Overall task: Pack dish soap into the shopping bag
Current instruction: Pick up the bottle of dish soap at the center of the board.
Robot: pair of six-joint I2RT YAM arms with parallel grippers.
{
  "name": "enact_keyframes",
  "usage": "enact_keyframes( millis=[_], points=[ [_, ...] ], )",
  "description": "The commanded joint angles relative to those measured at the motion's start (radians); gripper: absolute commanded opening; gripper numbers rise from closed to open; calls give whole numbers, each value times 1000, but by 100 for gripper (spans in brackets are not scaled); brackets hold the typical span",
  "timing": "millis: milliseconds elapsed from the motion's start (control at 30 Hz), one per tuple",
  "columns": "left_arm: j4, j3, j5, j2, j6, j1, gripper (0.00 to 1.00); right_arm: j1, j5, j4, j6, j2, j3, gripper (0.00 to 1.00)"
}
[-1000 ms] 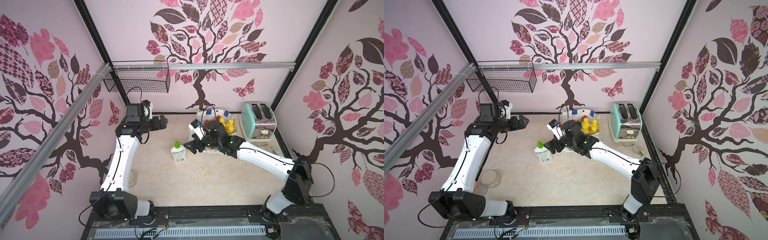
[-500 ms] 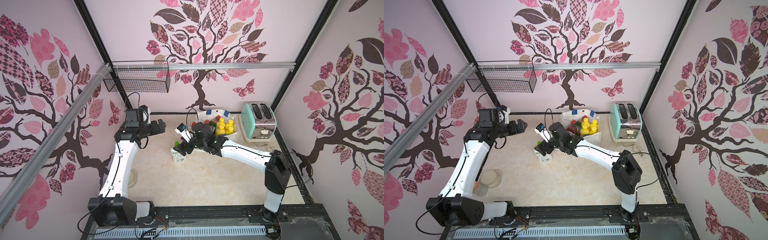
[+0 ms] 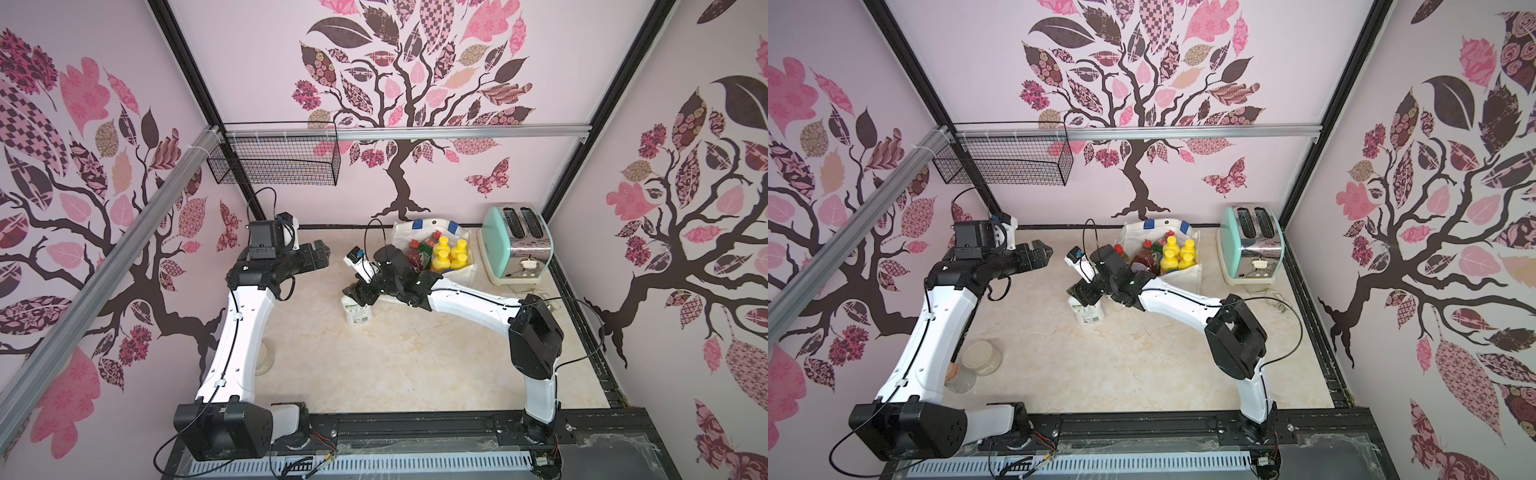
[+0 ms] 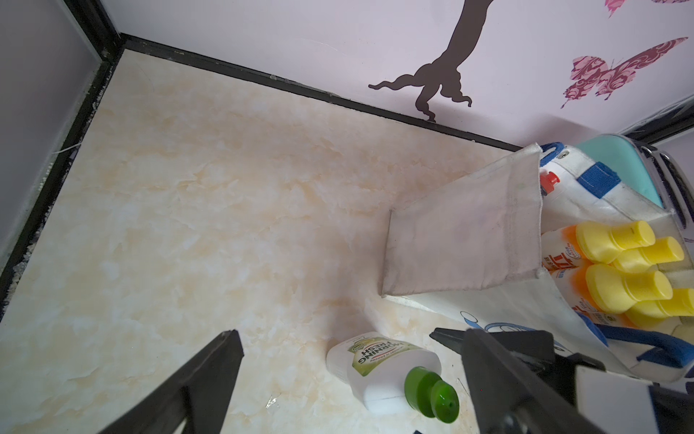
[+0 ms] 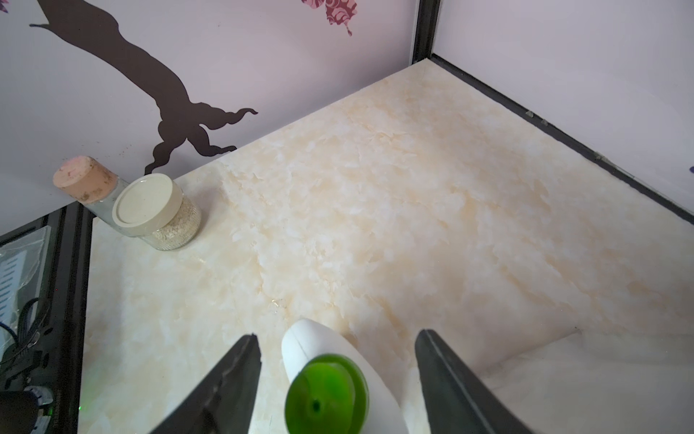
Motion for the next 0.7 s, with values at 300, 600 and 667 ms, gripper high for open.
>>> enact_keyframes(
  millis=[300, 600, 667],
  points=[
    [5, -9, 0, -17, 7, 8, 97, 20, -9, -43, -16, 53, 88, 52],
    [1, 1, -9, -18, 10, 11, 97, 21, 27, -88, -26, 56, 102, 31],
    [0, 6, -13, -20, 10, 11, 97, 21, 36, -94, -27, 44, 102, 23]
  ],
)
